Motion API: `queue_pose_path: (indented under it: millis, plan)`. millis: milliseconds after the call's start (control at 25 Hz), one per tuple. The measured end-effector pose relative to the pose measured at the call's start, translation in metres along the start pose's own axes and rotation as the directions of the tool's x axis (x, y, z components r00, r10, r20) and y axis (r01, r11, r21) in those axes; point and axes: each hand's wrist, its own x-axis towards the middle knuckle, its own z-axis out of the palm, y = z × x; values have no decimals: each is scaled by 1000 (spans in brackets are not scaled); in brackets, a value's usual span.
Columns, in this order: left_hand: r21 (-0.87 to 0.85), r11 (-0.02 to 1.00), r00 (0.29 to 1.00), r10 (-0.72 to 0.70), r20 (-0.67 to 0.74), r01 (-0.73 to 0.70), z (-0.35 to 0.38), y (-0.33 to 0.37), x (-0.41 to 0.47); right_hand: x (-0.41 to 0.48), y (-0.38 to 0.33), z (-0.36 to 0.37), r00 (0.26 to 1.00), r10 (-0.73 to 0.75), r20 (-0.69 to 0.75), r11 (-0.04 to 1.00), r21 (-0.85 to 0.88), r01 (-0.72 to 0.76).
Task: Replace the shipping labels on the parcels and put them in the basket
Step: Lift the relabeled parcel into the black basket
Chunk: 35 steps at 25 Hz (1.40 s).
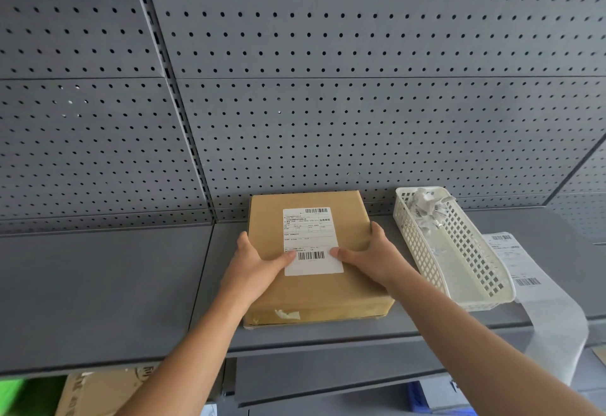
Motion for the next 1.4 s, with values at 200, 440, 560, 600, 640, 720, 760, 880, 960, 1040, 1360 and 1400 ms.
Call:
queue_pose_path:
  millis: [200, 440, 560, 600, 640, 720, 760, 880, 960, 1040, 1360, 1400]
  plan:
    - [34, 992, 991, 124, -42, -123, -10, 16, -9, -16, -1, -9, 994, -73, -83, 997, 15, 75]
    - [-1, 944, 942, 330, -56, -330, -15, 74, -21, -40, -23, -52, 939, -190, -287, 981, -26, 190]
    - [-50, 910, 912, 411, -17, -411, -2, 107, -24, -56, -25, -82, 911, -186, -368, 981, -15, 194]
    - [-63, 898, 900, 437, 2, -436, 5, 117, -25, -61, -23, -94, 901, -177, -396, 982, -9, 189]
    - [-79, 885, 886, 462, 22, -460, 14, 127, -27, -66, -20, -105, 889, -167, -426, 983, 1, 185]
    - [-102, 857, 856, 512, 69, -504, 34, 148, -34, -77, -10, -128, 863, -141, -484, 985, 21, 172]
    - [-108, 844, 839, 535, 98, -526, 47, 160, -39, -84, -3, -142, 847, -126, -516, 986, 29, 165]
    - [-118, 804, 784, 594, 178, -583, 90, 193, -58, -106, 24, -183, 801, -76, -593, 988, 63, 141]
    - [-129, 776, 740, 629, 238, -618, 126, 215, -75, -125, 49, -214, 755, -36, -655, 988, 91, 126]
    - [-139, 749, 699, 657, 284, -647, 165, 234, -96, -144, 77, -244, 706, 5, -708, 986, 121, 114]
    - [-189, 671, 528, 700, 481, -717, 338, 286, -192, -225, 203, -356, 528, 170, -832, 978, 207, 12]
    - [-199, 673, 511, 692, 509, -713, 359, 288, -205, -235, 220, -367, 509, 194, -839, 975, 224, -3]
